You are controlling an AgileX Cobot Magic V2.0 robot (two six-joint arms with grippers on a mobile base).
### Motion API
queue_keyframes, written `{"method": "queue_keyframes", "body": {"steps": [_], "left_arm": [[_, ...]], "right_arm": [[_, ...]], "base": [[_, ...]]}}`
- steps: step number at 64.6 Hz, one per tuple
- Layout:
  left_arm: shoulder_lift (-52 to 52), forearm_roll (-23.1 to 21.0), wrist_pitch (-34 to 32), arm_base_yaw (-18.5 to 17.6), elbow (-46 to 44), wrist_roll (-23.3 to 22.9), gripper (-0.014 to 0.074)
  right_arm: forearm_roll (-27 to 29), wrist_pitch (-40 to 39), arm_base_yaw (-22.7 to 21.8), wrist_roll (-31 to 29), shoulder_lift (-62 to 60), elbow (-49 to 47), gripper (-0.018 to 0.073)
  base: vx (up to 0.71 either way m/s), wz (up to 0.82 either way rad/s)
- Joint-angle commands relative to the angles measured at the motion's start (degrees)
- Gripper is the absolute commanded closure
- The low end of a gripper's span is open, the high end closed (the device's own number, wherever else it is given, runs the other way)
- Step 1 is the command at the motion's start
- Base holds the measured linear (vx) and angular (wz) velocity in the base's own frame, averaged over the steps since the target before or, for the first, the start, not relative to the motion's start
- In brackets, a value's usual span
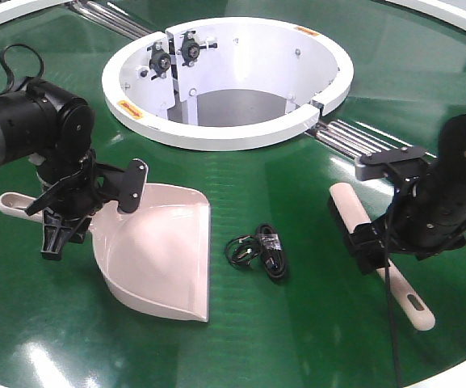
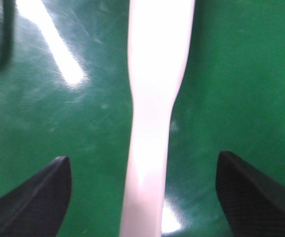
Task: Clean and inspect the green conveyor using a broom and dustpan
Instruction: 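Lower the right gripper and grasp the pink brush handle, then sweep the black cable with the brush into the held dustpan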
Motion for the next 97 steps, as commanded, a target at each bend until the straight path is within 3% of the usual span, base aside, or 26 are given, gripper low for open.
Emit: {"method": "queue_keyframes", "body": {"steps": [1,21,32,40,59,87,97], "left_arm": [[-2.54,-0.52,1.97,-0.85,-1.41,2.03,0.0602],[-2.54,-0.52,1.97,-0.85,-1.41,2.03,0.0602],[-2.54,-0.52,1.97,-0.85,-1.41,2.03,0.0602],[-2.54,-0.52,1.97,-0.85,-1.41,2.03,0.0602],[-2.54,-0.52,1.97,-0.85,-1.41,2.03,0.0602],[-2.54,-0.52,1.97,-0.85,-1.41,2.03,0.0602],[-2.54,-0.52,1.97,-0.85,-1.41,2.03,0.0602]], "right_arm": [[-1.63,0.69,-0.03,0.0,1.38,-3.23,-0.0022],[-1.85,1.9,-0.03,1.77,8.5,-5.86,-0.0015],[-1.79,2.2,-0.03,1.89,10.54,-5.86,0.0053],[-1.75,1.55,-0.03,2.25,10.54,-6.08,0.0163],[-1.8,1.16,-0.03,2.97,10.25,-6.28,0.0575],[2.54,5.86,0.32,6.58,2.79,-6.28,0.0564],[2.54,7.2,4.94,9.65,3.37,-6.28,0.0564]], "base": [[0.0,0.0],[0.0,0.0],[0.0,0.0],[0.0,0.0],[0.0,0.0],[0.0,0.0],[0.0,0.0]]}}
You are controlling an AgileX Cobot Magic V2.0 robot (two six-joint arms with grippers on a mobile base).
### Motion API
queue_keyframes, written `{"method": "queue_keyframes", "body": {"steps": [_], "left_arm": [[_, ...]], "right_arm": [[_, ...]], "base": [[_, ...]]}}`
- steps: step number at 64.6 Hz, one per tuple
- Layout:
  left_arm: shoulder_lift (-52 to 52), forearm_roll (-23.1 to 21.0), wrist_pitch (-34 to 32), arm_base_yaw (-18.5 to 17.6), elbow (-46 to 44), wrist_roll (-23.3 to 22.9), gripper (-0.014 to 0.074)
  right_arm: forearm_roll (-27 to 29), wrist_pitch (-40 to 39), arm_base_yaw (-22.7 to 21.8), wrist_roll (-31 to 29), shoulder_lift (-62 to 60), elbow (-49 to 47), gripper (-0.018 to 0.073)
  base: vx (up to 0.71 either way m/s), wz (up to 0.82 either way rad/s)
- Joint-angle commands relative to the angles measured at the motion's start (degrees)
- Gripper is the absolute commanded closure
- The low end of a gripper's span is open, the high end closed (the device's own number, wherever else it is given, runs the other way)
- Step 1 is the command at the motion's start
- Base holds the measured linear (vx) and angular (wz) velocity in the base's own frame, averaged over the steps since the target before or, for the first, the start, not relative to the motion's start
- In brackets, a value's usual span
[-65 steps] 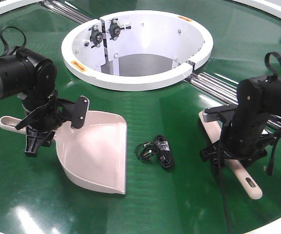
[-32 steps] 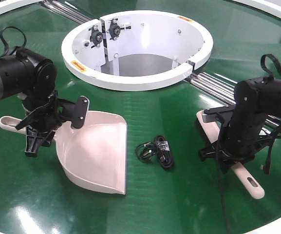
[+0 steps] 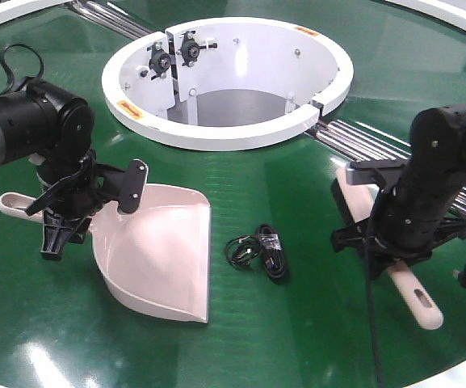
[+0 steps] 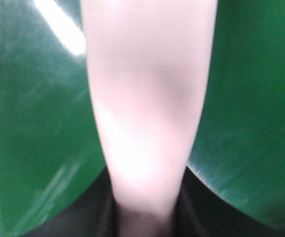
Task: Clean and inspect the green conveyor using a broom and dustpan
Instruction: 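Sweep the black cable with the brush into the held dustpan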
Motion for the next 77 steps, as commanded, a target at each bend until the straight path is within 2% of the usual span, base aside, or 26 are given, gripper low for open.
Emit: {"method": "queue_keyframes", "body": {"steps": [1,12,32,44,67,77], "left_arm": [[-2.54,-0.48,1.92,-0.85,-1.41,1.81,0.0602],[-2.54,-0.48,1.92,-0.85,-1.41,1.81,0.0602],[-2.54,-0.48,1.92,-0.85,-1.41,1.81,0.0602],[-2.54,-0.48,1.92,-0.78,-1.41,1.81,0.0602],[-2.54,-0.48,1.92,-0.78,-1.41,1.81,0.0602],[-2.54,-0.48,1.84,-0.78,-1.41,1.81,0.0602]], "right_arm": [[0.31,0.23,3.52,1.88,-2.09,-1.52,0.0564],[-1.68,1.77,8.34,6.09,1.35,-3.09,0.0564],[-0.91,10.06,12.94,6.78,9.83,-10.82,0.0564],[3.68,10.0,16.98,6.54,12.83,-16.12,0.0564],[16.64,10.0,26.79,0.57,22.04,-32.06,0.0564],[16.85,9.95,28.78,-0.42,23.0,-36.72,0.0564]], "base": [[0.0,0.0],[0.0,0.0],[0.0,0.0],[0.0,0.0],[0.0,0.0],[0.0,0.0]]}}
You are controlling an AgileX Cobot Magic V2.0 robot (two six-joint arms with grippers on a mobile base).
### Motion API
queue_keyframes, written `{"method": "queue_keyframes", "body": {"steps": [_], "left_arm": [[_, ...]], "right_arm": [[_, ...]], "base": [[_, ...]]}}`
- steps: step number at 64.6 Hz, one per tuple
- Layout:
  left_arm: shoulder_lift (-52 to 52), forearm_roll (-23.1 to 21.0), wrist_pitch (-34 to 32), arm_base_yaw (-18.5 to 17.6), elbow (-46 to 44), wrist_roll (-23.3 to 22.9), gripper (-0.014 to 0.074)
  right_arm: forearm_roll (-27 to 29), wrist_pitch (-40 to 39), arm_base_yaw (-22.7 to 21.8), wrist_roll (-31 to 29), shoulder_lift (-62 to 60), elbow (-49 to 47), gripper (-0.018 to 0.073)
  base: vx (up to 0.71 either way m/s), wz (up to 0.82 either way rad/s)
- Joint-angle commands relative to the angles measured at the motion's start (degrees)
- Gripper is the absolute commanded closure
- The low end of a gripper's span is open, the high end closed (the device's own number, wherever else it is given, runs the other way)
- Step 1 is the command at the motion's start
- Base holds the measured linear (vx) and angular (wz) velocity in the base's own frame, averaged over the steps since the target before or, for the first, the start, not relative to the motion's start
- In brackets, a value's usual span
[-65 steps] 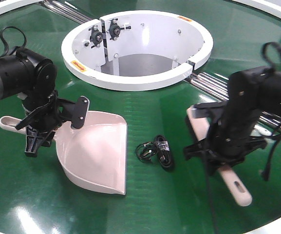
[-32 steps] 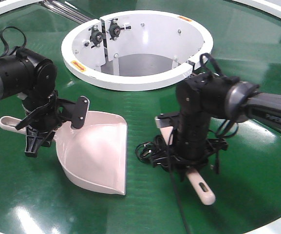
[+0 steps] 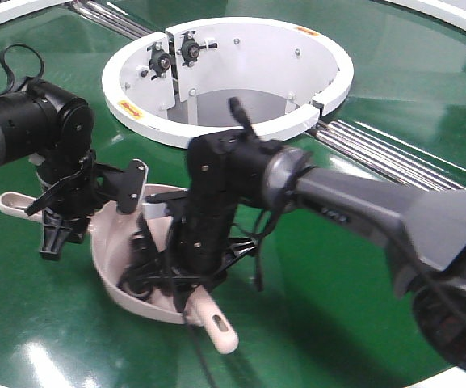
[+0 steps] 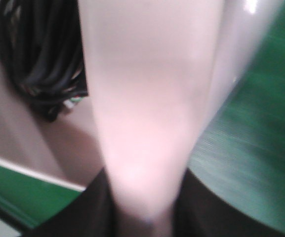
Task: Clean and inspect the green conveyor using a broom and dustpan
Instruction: 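Sweep the black cable with the brush into the held dustpan, then move the brush back to its spot with the right gripper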
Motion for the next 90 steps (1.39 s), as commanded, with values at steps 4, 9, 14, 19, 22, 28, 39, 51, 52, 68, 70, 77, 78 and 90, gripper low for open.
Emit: {"method": "queue_keyframes", "body": {"steps": [4,9,14,19,22,28,39,51,52,68,70,77,78,90], "left_arm": [[-2.54,-1.34,1.26,-0.86,-1.41,0.99,0.0602],[-2.54,-1.34,1.26,-0.86,-1.41,0.99,0.0602],[-2.54,-1.34,1.2,-0.86,-1.41,0.99,0.0602],[-2.54,-1.34,1.2,-0.86,-1.41,0.99,0.0602],[-2.54,-1.34,1.2,-0.86,-1.41,0.99,0.0602],[-2.54,-1.34,1.2,-0.86,-1.41,0.99,0.0602],[-2.54,-1.34,1.2,-0.86,-1.41,0.99,0.0602],[-2.54,-1.34,1.2,-0.86,-1.41,0.99,0.0602],[-2.54,-1.34,1.2,-0.86,-1.41,0.99,0.0602],[-2.54,-1.34,1.2,-0.86,-1.41,0.99,0.0602],[-2.54,-1.34,1.2,-0.86,-1.41,0.99,0.0602],[-2.54,-1.34,1.2,-0.86,-1.41,0.99,0.0602],[-2.54,-1.34,1.2,-0.86,-1.41,0.99,0.0602],[-2.54,-1.34,1.2,-0.86,-1.41,0.99,0.0602]], "right_arm": [[1.16,3.01,1.0,-2.33,-3.27,-4.58,0.0564],[0.21,3.01,0.26,-1.78,-3.82,-4.44,0.0564],[-0.99,3.01,-0.68,-1.23,-4.17,-4.38,0.0564],[-1.94,3.01,-1.77,-1.24,-4.62,-4.38,0.0564],[-2.71,3.08,-2.4,-1.24,-5.09,-4.38,0.0564],[-4.8,3.02,-4.19,-1.29,-6.17,-4.36,0.0564],[-6.64,3.02,-9.14,-1.45,-9.0,-3.11,0.0564],[-6.64,3.02,-16.72,-5.21,-13.64,4.28,0.0564],[-6.64,3.02,-17.38,-5.71,-14.13,4.66,0.0564],[-6.7,1.07,-25.95,-11.84,-20.82,17.02,0.0564],[-6.91,0.53,-26.51,-12.44,-21.34,18.58,0.0564],[-9.0,-1.62,-28.45,-13.12,-23.44,23.48,0.0564],[-9.42,-2.07,-28.53,-13.12,-23.68,24.23,0.0564],[-15.08,-7.0,-28.59,-11.56,-24.42,31.22,0.0564]], "base": [[0.0,0.0],[0.0,0.0],[0.0,0.0],[0.0,0.0],[0.0,0.0],[0.0,0.0],[0.0,0.0],[0.0,0.0],[0.0,0.0],[0.0,0.0],[0.0,0.0],[0.0,0.0],[0.0,0.0],[0.0,0.0]]}}
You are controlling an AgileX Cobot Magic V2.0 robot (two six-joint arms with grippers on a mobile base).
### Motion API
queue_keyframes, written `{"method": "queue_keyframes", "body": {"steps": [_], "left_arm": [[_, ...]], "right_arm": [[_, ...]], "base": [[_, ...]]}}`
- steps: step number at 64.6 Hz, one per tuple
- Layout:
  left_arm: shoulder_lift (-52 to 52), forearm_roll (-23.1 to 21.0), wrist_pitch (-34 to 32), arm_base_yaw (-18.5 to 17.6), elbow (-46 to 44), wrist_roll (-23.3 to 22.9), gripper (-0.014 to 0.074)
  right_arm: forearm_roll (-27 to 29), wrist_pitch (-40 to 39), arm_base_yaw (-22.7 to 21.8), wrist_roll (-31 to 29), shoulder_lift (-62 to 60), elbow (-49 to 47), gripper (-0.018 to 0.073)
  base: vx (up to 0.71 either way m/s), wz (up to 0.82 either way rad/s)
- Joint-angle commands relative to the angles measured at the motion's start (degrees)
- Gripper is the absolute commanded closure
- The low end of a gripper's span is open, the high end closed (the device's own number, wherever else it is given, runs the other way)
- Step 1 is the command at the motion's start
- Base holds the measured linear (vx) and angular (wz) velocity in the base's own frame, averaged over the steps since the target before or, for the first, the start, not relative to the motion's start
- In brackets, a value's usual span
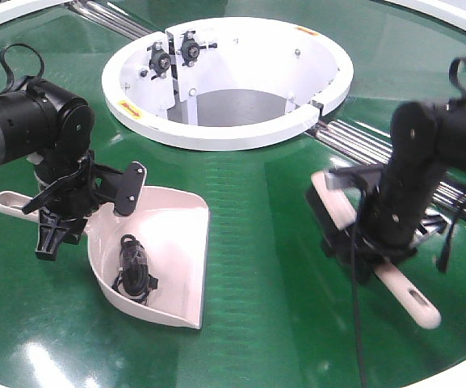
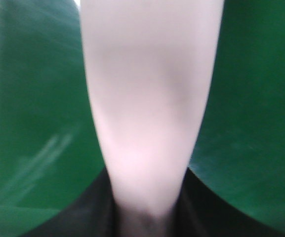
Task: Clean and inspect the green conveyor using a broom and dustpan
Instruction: 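Move the brush back to its spot with the right gripper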
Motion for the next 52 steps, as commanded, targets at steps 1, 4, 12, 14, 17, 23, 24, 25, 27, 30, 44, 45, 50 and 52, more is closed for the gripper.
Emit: {"method": "queue_keyframes", "body": {"steps": [1,4,12,14,17,23,24,25,27,30,44,45,50,52], "left_arm": [[-2.54,-1.35,0.65,-0.8,-1.27,0.73,0.0602],[-2.54,-1.35,0.65,-0.8,-1.27,0.73,0.0602],[-2.54,-1.35,0.65,-0.8,-1.27,0.73,0.0602],[-2.54,-1.35,0.65,-0.8,-1.27,0.73,0.0602],[-2.54,-1.35,0.65,-0.8,-1.27,0.73,0.0602],[-2.54,-1.35,0.65,-0.8,-1.27,0.73,0.0602],[-2.54,-1.35,0.65,-0.8,-1.27,0.73,0.0602],[-2.54,-1.35,0.65,-0.8,-1.27,0.73,0.0602],[-2.54,-1.35,0.65,-0.8,-1.27,0.73,0.0602],[-2.54,-1.35,0.65,-0.8,-1.27,0.73,0.0602],[-2.54,-1.35,0.65,-0.8,-1.27,0.73,0.0602],[-2.54,-1.35,0.65,-0.8,-1.27,0.73,0.0602],[-2.54,-1.35,0.5,-0.8,-1.27,0.73,0.0602],[-2.54,-1.35,0.39,-0.8,-1.27,0.73,0.0602]], "right_arm": [[-2.51,-3.63,-0.35,0.69,-2.97,2.17,0.0564],[-2.51,-4.28,-0.35,0.82,-2.97,3.04,0.0564],[-2.14,-4.6,-0.35,0.75,-2.97,3.92,0.0564],[-2.06,-4.6,-0.35,0.66,-2.97,3.92,0.0564],[-2.06,-4.6,-0.35,0.55,-2.97,3.92,0.0564],[-2.06,-4.6,-0.35,0.35,-2.97,3.92,0.0564],[-2.06,-4.6,-0.35,0.27,-2.97,3.92,0.0564],[-2.06,-4.6,-0.35,0.27,-2.97,3.92,0.0564],[-2.06,-4.67,-0.35,0.26,-2.97,3.92,0.0564],[-2.06,-4.78,-0.35,0.17,-2.97,3.92,0.0564],[-1.04,-6.43,-0.35,0.12,-2.97,3.92,0.0564],[-1.0,-6.54,-0.35,0.12,-2.97,3.92,0.0564],[-0.95,-6.5,-0.35,0.12,-2.97,3.92,0.0564],[-0.95,-6.45,-0.35,0.12,-2.97,3.92,0.0564]], "base": [[0.0,0.0],[0.0,0.0],[0.0,0.0],[0.0,0.0],[0.0,0.0],[0.0,0.0],[0.0,0.0],[0.0,0.0],[0.0,0.0],[0.0,0.0],[0.0,0.0],[0.0,0.0],[0.0,0.0],[0.0,0.0]]}}
